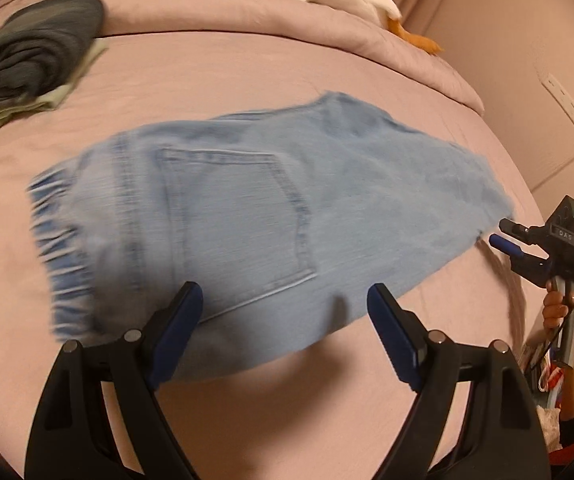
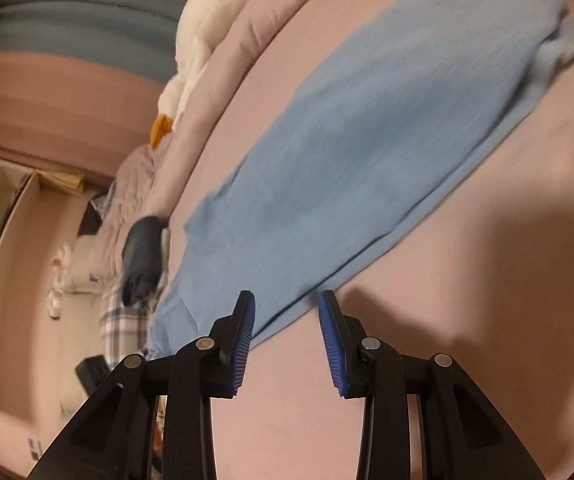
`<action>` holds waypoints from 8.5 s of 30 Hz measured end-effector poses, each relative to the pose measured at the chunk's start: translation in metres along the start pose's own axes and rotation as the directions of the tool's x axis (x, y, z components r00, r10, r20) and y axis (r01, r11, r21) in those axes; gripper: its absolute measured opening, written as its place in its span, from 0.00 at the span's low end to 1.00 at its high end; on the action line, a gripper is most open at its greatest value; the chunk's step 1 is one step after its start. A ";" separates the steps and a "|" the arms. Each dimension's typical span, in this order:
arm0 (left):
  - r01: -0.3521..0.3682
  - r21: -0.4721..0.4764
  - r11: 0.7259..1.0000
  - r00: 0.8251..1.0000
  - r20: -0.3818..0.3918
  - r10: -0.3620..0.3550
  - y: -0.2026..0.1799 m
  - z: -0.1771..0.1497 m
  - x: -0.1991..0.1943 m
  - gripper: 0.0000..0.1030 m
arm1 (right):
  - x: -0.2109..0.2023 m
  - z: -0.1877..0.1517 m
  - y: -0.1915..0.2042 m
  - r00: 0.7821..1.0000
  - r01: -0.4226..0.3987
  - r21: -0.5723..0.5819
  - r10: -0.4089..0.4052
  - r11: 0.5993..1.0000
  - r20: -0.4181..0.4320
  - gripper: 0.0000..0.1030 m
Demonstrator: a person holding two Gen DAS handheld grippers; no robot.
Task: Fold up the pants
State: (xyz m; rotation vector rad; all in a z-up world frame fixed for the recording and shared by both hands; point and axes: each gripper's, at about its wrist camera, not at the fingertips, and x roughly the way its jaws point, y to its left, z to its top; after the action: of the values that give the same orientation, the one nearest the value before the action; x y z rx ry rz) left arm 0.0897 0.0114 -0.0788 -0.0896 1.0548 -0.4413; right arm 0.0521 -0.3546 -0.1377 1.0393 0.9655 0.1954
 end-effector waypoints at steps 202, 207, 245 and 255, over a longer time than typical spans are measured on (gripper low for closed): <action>0.337 -0.323 0.884 0.941 0.132 -0.311 -0.040 0.084 0.068 0.63 | 0.006 -0.011 0.124 0.980 0.190 -0.704 -0.169 0.684 0.101 0.48; 0.373 -0.173 0.911 0.928 0.062 -0.368 -0.097 0.087 0.091 0.64 | 0.011 0.052 0.115 0.945 0.323 -0.666 -0.269 0.672 0.187 0.24; 0.248 -0.251 0.936 0.968 0.030 -0.248 -0.056 0.039 0.085 0.63 | 0.028 -0.017 0.075 0.874 0.435 -0.672 -0.462 0.599 0.153 0.30; 0.248 -0.385 0.889 0.963 0.202 -0.180 0.005 -0.012 0.004 0.67 | 0.034 -0.050 0.137 0.937 0.306 -0.747 -0.325 0.590 0.127 0.30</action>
State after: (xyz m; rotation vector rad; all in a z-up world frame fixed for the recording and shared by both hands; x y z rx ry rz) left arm 0.0829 0.0164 -0.0894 -0.6121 0.9662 -0.3995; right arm 0.0738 -0.2314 -0.0557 0.0651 0.9375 0.2835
